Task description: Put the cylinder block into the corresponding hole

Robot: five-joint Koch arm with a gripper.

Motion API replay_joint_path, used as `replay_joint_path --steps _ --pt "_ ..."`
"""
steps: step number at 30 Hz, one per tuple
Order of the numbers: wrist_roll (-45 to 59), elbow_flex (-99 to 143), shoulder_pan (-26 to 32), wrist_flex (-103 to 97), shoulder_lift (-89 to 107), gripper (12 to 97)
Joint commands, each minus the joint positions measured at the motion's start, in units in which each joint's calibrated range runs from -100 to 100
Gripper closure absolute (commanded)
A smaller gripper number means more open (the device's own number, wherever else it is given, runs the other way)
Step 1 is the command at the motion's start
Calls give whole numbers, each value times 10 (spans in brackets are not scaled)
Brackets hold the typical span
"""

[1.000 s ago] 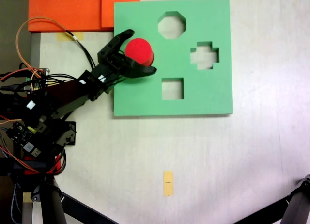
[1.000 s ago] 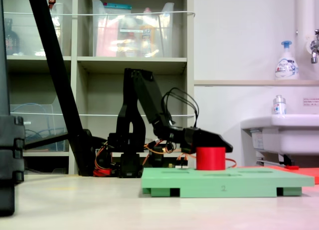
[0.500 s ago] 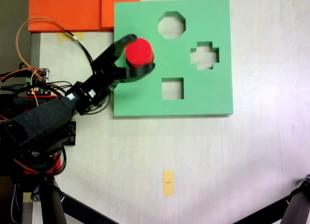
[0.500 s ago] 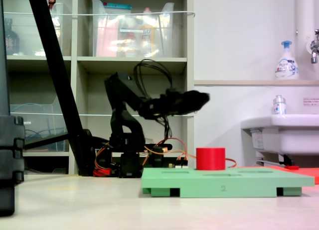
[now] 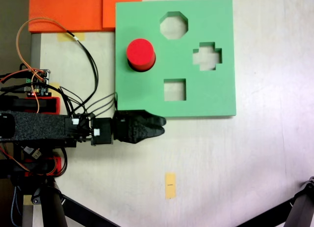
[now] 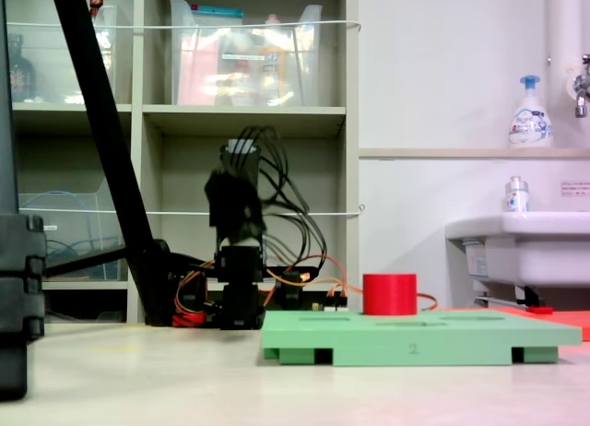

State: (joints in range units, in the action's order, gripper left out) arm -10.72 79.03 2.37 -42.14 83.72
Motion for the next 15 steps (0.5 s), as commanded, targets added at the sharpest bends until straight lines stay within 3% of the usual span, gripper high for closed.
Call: replay_joint_path --steps 1,8,15 --pt "50 22 -2 62 38 654" --pt "84 160 3 271 114 653" --pt "116 210 -2 286 163 653"
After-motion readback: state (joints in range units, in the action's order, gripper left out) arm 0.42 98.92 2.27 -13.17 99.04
